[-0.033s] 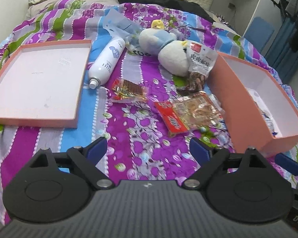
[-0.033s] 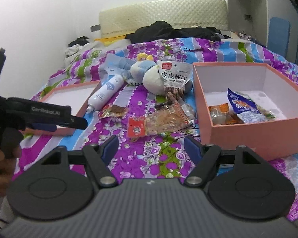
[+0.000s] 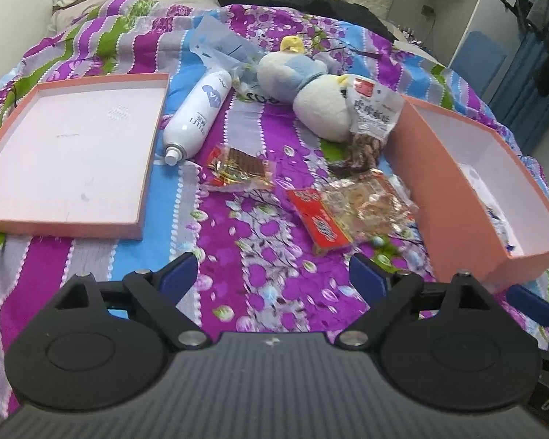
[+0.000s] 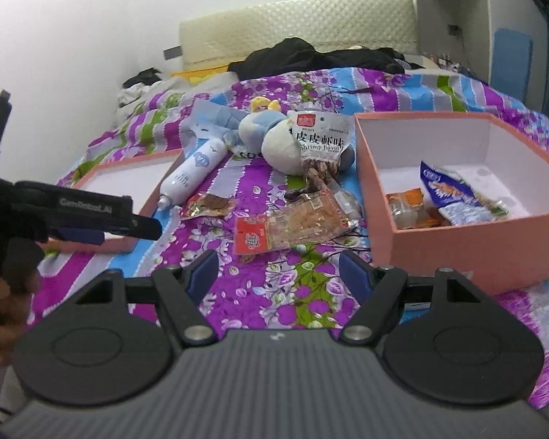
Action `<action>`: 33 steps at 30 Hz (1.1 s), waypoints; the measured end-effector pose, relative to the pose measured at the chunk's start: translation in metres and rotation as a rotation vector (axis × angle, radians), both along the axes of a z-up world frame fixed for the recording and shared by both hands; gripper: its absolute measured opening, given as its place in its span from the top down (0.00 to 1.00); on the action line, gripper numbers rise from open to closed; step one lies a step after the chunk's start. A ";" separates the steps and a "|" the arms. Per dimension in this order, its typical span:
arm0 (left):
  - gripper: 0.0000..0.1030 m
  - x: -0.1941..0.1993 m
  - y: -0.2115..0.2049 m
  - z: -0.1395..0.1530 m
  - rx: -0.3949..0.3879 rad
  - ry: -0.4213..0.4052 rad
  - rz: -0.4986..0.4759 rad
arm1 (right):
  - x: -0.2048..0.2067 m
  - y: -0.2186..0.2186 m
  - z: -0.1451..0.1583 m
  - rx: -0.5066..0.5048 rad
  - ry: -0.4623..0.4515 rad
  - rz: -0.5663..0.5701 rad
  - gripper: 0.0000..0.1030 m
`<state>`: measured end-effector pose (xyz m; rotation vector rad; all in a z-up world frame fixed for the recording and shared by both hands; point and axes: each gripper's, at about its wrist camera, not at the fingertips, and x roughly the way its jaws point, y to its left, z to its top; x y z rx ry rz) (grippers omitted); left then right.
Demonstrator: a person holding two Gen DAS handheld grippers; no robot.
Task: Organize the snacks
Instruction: 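Reach both tools toward the brown strip packet and clear pastry packet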
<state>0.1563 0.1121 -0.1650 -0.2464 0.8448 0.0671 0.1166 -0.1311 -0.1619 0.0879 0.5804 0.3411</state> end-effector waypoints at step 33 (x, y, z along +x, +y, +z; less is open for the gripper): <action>0.10 0.164 0.034 -0.066 0.019 0.012 -0.100 | 0.114 0.052 -0.081 0.170 0.111 -0.395 0.28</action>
